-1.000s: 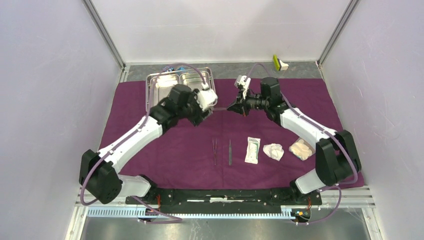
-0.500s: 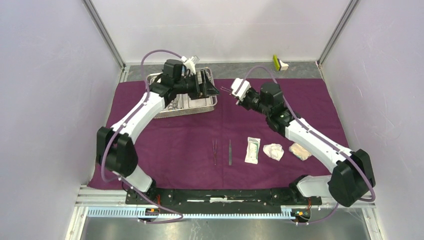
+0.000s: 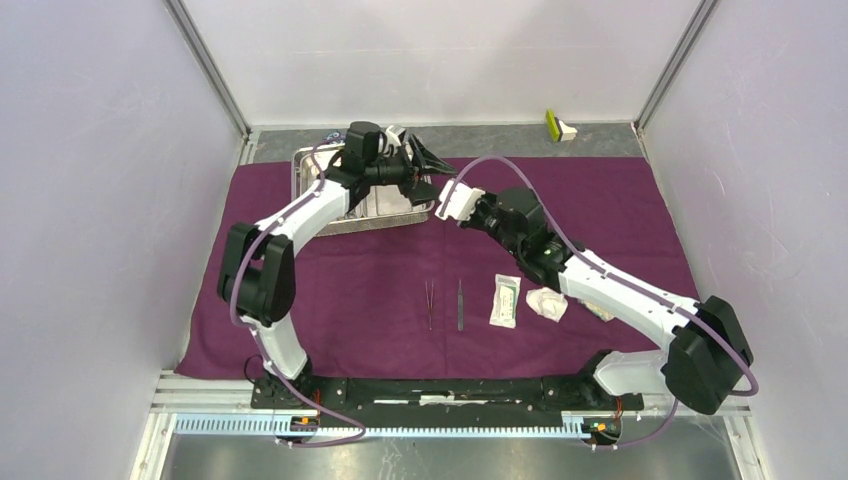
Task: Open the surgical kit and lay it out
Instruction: Adjust the medical item.
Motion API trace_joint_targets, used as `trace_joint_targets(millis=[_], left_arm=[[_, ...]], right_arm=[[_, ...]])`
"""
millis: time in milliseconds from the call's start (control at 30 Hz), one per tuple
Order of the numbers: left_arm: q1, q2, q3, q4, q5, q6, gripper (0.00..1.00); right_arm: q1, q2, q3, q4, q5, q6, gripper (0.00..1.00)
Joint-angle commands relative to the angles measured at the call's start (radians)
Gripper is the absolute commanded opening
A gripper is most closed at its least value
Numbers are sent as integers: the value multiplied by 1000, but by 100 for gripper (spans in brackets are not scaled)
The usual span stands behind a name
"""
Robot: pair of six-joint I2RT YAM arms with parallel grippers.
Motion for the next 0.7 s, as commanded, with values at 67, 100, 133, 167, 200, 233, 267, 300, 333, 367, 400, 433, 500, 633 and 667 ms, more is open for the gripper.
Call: trace_joint_targets(millis=[67, 100, 133, 167, 200, 233, 267, 300, 333, 367, 400, 433, 500, 633, 667], left_arm=[[-31, 59, 6, 134, 45, -191, 68], [-31, 68, 5, 138, 39, -200, 67], [-31, 75, 3, 152, 37, -217, 66], [-33, 84, 1, 175, 37, -234, 64], [-34, 92, 3, 192, 43, -251, 63], [-37, 98, 5, 205, 47, -261, 60], [-39, 101, 4, 215, 46, -269, 59], [-41, 104, 7, 217, 43, -272, 57], [-43, 106, 6, 220, 44, -275, 55], [-46, 109, 4, 223, 46, -278, 52], [-49, 112, 3, 228, 46, -281, 48], [-52, 117, 0, 232, 45, -284, 45], [-56, 127, -2, 241, 43, -294, 44], [-60, 148, -2, 268, 51, -315, 43], [-61, 148, -3, 269, 52, -315, 42]], right_arm=[[74, 24, -29, 101, 168, -96, 0], [85, 28, -34, 113, 188, -106, 0], [93, 31, -40, 121, 204, -116, 0], [104, 33, -45, 131, 222, -128, 0], [113, 36, -52, 140, 237, -138, 0], [124, 40, -61, 152, 257, -152, 0], [136, 42, -70, 169, 281, -166, 0], [146, 46, -81, 185, 304, -187, 0], [159, 51, -91, 206, 329, -208, 0], [170, 57, -98, 227, 351, -222, 0], [179, 61, -103, 237, 365, -234, 0], [189, 68, -105, 247, 377, -245, 0], [205, 78, -107, 263, 400, -260, 0], [228, 96, -109, 285, 433, -279, 0], [232, 98, -111, 291, 439, -284, 0]])
